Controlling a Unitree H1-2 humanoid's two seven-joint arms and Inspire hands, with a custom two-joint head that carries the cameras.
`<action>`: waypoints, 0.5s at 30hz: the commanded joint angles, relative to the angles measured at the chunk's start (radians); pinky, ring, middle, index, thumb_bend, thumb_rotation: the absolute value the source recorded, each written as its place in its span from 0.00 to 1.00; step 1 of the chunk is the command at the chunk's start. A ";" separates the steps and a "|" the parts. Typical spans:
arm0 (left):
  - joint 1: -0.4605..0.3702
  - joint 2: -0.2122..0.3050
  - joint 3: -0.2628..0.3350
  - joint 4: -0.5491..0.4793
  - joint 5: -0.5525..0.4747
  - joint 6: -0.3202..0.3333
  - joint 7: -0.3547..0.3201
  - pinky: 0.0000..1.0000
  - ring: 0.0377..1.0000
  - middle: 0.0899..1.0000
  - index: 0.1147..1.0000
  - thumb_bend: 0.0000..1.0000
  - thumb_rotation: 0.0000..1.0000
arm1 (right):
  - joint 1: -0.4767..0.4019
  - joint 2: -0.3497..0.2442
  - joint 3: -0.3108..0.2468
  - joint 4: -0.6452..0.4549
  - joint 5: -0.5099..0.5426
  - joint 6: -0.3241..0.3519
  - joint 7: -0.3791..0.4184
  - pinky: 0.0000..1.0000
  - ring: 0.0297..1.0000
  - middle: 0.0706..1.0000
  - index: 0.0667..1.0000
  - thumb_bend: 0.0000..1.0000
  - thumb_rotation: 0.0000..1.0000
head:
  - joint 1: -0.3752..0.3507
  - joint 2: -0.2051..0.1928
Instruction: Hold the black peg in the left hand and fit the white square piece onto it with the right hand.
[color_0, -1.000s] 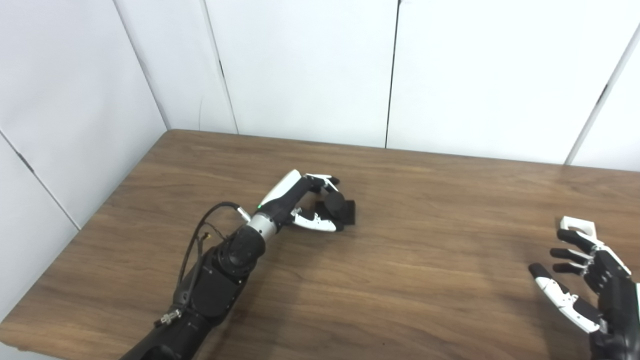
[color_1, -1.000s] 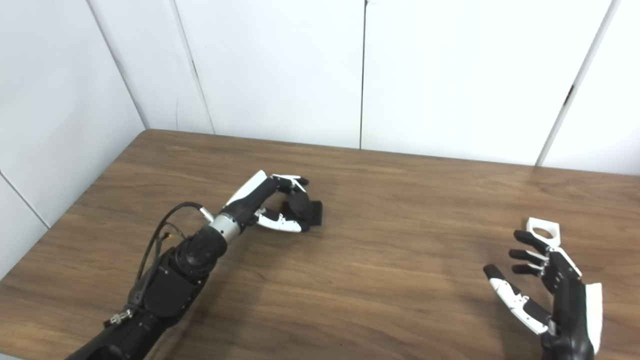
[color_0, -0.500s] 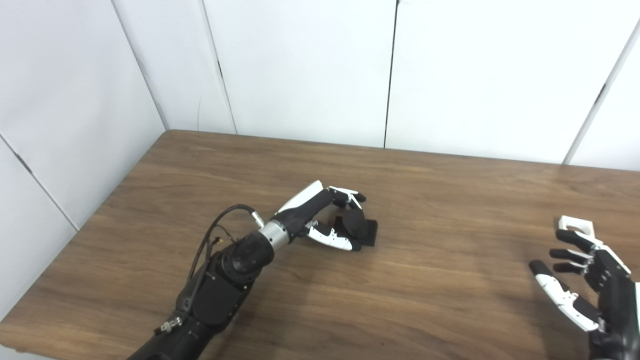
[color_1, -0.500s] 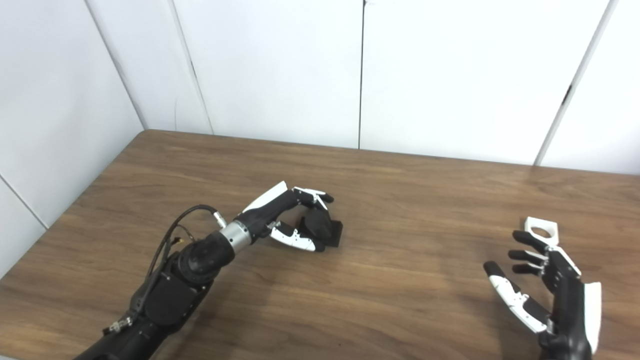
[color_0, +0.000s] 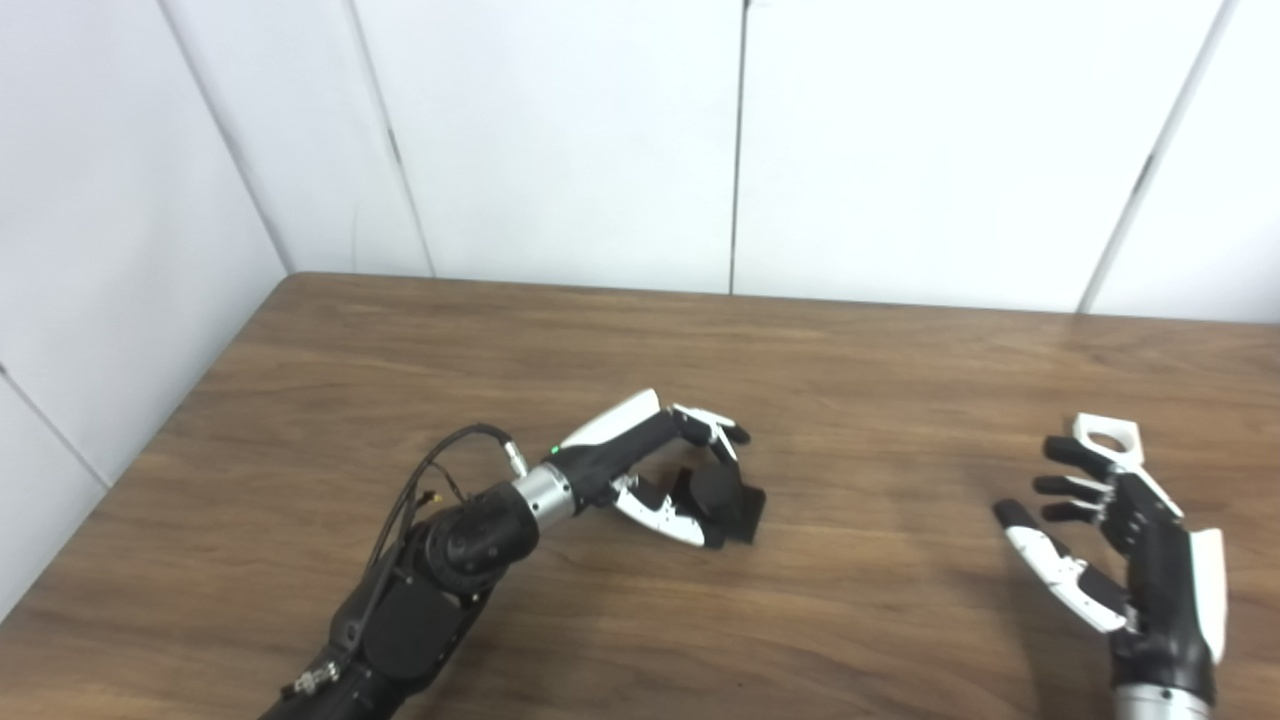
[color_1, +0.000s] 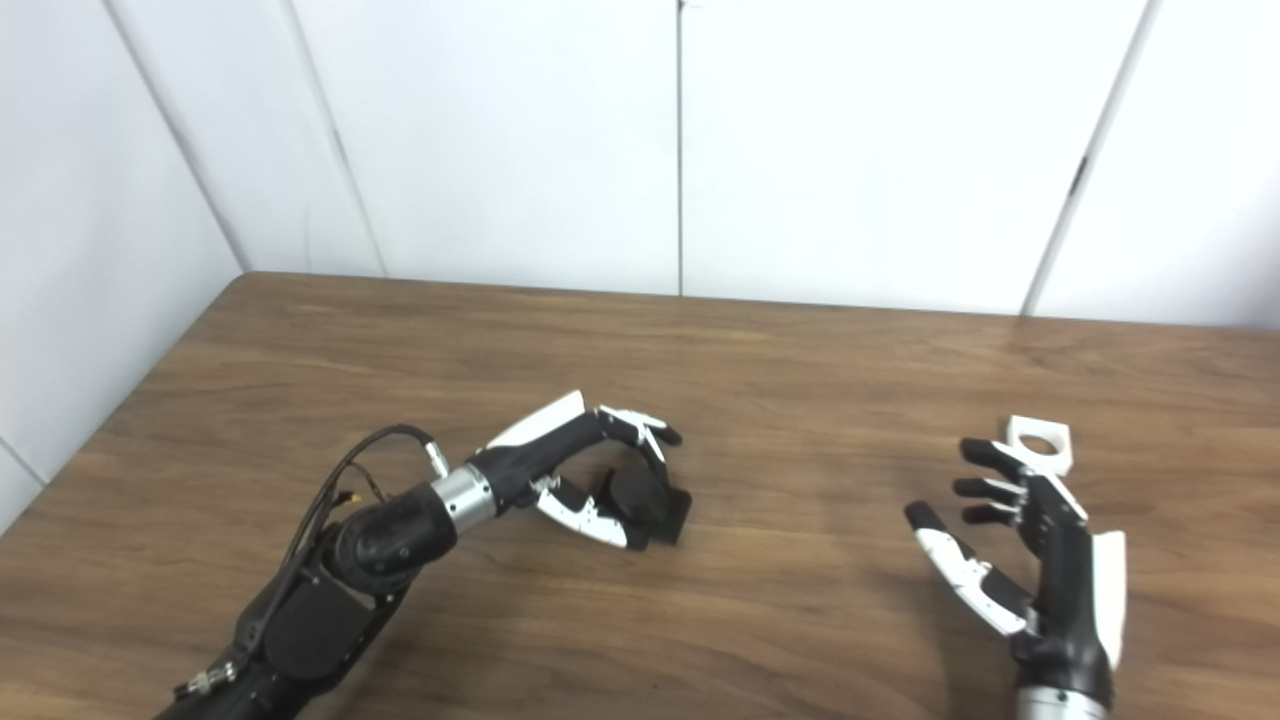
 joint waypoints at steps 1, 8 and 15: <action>0.017 -0.011 -0.049 0.013 0.036 0.000 -0.053 0.78 0.87 0.80 0.42 0.52 0.08 | -0.004 0.020 0.004 -0.042 -0.012 -0.011 -0.014 0.51 0.61 0.70 0.65 0.52 0.24 | -0.001 0.003; 0.025 -0.034 -0.090 0.067 0.086 -0.040 -0.031 0.77 0.86 0.81 0.42 0.52 0.08 | -0.004 0.033 0.009 -0.065 -0.027 0.012 -0.014 0.52 0.61 0.71 0.65 0.52 0.23 | -0.015 0.012; 0.009 -0.026 -0.145 0.106 0.201 -0.091 0.014 0.75 0.86 0.80 0.43 0.52 0.08 | -0.007 0.030 0.007 -0.072 -0.018 0.020 -0.009 0.52 0.61 0.71 0.65 0.51 0.22 | -0.022 0.022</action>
